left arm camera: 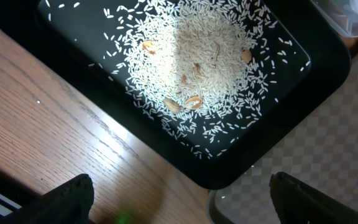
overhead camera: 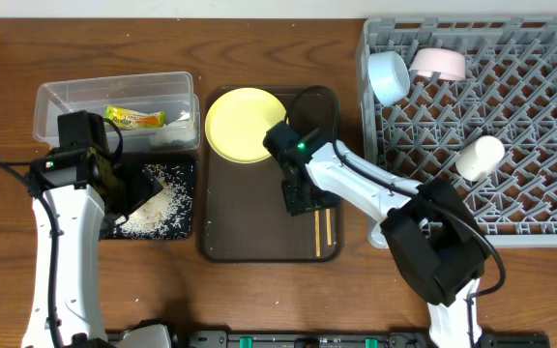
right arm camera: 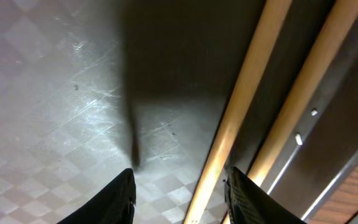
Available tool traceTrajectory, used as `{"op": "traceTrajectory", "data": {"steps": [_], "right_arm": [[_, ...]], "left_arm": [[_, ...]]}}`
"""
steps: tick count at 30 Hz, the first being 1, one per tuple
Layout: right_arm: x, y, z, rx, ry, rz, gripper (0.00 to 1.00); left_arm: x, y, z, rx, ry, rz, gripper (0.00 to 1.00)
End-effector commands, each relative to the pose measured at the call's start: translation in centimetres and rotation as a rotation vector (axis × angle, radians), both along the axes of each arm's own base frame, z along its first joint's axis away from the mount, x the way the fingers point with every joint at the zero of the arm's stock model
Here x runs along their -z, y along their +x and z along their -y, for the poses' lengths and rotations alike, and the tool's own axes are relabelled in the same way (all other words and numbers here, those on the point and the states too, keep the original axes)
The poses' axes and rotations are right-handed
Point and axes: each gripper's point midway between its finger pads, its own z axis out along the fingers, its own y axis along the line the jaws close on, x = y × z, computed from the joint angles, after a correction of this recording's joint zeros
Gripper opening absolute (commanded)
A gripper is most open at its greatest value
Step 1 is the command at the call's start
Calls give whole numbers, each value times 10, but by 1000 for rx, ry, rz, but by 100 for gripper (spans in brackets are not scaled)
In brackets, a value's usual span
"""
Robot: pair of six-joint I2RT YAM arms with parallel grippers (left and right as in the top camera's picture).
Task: Sort waste into correct bins and load items into the dishwasher rack
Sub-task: 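Close the right gripper on one wooden chopstick and lift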
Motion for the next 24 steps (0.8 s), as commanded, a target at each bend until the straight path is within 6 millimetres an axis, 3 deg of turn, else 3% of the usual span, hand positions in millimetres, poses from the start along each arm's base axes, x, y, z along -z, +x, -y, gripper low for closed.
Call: {"op": "traceTrajectory", "data": {"steps": [1,5,12,18,21,24], "right_arm": [[11,0,0,15,-27,-10,45],[18,-2,2,21,-40,-28,40],[18,-2,1,23,-35,-31,1],[14,4,4,34,-22,-30,1],[-4,14,5,29,11,-3,1],[-39,33,6,29,73,61,1]], "left_arm": [[-1,-2,-1,-7,3,1,93],[-1,-2,-1,-7,3,1,93],[-1,-2,-1,-7,3,1,93],[-1,-2,-1,-7,2,1,93],[-1,-2,-1,-7,3,1,93],[-1,-2,-1,-7,3,1,93]]}}
